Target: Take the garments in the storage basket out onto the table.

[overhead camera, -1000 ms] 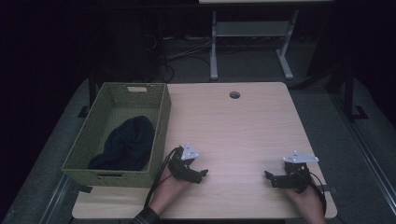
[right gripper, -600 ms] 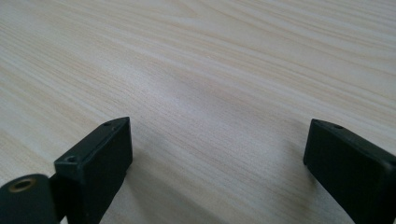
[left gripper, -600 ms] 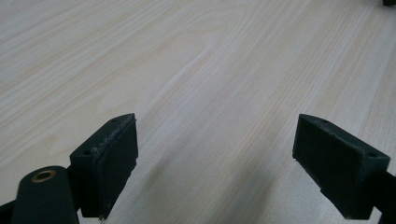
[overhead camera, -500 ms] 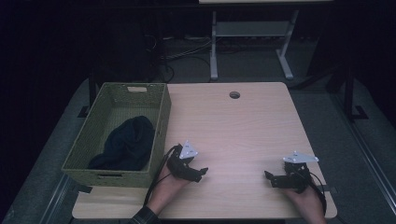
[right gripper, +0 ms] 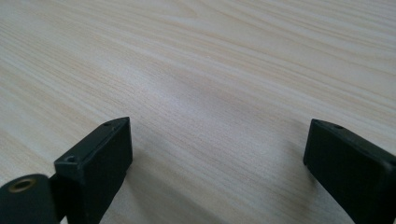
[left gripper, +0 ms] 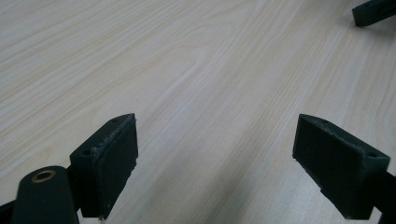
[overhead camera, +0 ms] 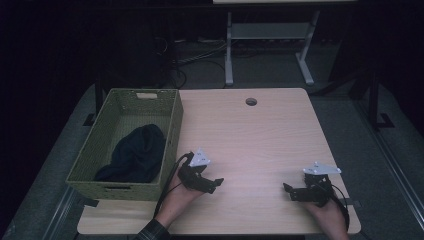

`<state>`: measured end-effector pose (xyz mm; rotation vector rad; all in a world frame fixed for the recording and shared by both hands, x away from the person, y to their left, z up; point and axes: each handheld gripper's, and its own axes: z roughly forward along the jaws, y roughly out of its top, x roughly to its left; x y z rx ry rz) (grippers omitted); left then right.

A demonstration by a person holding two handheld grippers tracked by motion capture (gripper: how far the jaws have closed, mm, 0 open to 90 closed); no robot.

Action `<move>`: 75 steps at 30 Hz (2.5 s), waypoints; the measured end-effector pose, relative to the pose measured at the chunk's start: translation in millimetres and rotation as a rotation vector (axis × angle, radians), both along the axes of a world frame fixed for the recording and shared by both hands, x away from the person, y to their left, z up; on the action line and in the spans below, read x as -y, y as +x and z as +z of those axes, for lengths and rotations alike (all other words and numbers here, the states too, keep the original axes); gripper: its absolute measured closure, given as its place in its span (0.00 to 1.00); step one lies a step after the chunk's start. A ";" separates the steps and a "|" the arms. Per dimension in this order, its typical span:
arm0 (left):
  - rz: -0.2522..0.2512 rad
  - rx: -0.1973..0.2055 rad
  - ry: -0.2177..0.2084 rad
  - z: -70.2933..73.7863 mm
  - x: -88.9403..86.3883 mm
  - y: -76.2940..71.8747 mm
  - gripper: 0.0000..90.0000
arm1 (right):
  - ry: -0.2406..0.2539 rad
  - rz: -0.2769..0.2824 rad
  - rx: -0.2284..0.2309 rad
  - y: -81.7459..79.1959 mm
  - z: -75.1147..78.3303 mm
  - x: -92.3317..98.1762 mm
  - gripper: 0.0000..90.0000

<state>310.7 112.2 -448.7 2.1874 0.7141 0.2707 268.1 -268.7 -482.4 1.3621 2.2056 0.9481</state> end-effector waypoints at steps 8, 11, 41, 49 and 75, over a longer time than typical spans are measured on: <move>-0.009 -0.001 -0.003 4.9 -0.5 3.9 0.15 | 0.000 0.000 0.000 0.0 0.0 0.0 0.08; -0.015 0.003 0.003 6.4 0.3 4.3 0.15 | -0.001 0.001 0.000 0.0 0.0 0.1 0.08; -0.027 0.017 -0.051 31.3 -3.3 15.5 0.15 | -0.002 0.006 0.000 0.8 -0.1 0.2 0.08; -0.029 0.023 -0.045 38.0 -2.7 17.0 0.15 | -0.003 0.006 0.000 0.8 -0.1 0.2 0.08; -0.053 0.014 -0.078 61.2 -5.0 27.8 0.15 | -0.003 0.006 0.000 0.7 -0.1 0.2 0.08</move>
